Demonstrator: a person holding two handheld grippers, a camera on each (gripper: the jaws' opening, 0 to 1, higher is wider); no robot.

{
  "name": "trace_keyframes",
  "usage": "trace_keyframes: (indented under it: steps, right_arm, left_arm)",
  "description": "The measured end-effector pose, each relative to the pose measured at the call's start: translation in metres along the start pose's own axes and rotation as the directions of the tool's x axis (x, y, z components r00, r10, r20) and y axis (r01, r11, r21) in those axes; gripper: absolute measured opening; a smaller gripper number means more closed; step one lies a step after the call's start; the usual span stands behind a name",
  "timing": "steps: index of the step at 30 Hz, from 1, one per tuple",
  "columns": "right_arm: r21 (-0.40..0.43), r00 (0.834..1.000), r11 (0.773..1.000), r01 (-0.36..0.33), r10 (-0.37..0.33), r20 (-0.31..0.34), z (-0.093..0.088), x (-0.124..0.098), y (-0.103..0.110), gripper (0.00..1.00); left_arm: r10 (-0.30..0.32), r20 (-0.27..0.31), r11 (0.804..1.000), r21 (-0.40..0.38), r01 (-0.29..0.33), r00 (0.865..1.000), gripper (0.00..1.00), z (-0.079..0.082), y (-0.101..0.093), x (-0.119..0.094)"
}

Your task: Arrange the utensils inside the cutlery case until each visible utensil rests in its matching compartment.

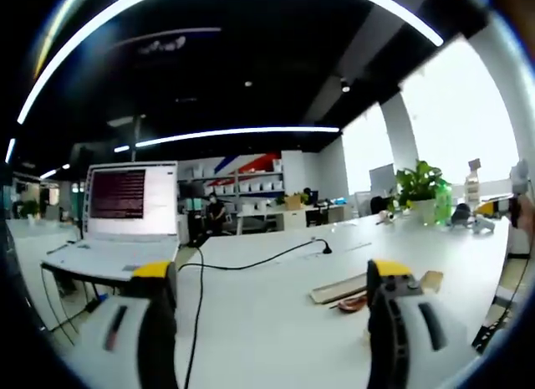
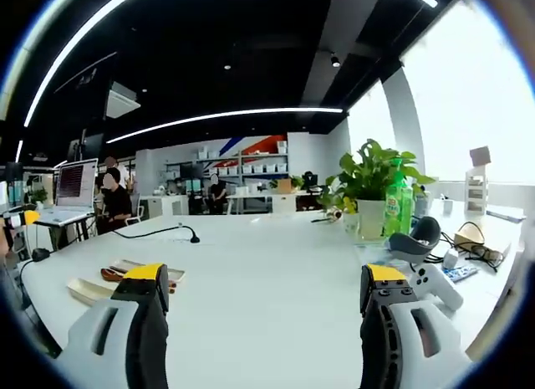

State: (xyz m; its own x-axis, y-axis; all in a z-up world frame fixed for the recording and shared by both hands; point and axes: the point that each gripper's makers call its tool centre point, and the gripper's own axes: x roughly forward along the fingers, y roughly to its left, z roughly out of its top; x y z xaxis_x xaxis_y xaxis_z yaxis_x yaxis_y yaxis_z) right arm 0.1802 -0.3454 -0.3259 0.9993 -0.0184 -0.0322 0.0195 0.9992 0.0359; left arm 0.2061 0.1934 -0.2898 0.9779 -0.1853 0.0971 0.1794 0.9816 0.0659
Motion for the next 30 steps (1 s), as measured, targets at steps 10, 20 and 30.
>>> trace_keyframes:
  steps: [10,20,30]
  right_arm:
    - [0.002,1.0,1.0,-0.009,0.009,-0.008,-0.003,0.002,0.002,0.99]
    - [-0.014,1.0,1.0,-0.011,0.011,0.01,0.007,0.0,-0.004,0.99]
    - [0.002,0.998,0.998,-0.069,0.069,0.011,0.007,0.002,0.006,0.98]
  left_arm:
    - [-0.016,-0.01,1.0,-0.003,0.016,1.0,1.0,-0.003,-0.004,0.001]
    - [-0.04,0.021,0.999,-0.003,0.04,0.999,1.0,0.004,-0.007,0.0]
    - [-0.056,0.017,0.998,-0.002,0.056,0.998,1.0,0.003,-0.009,0.0]
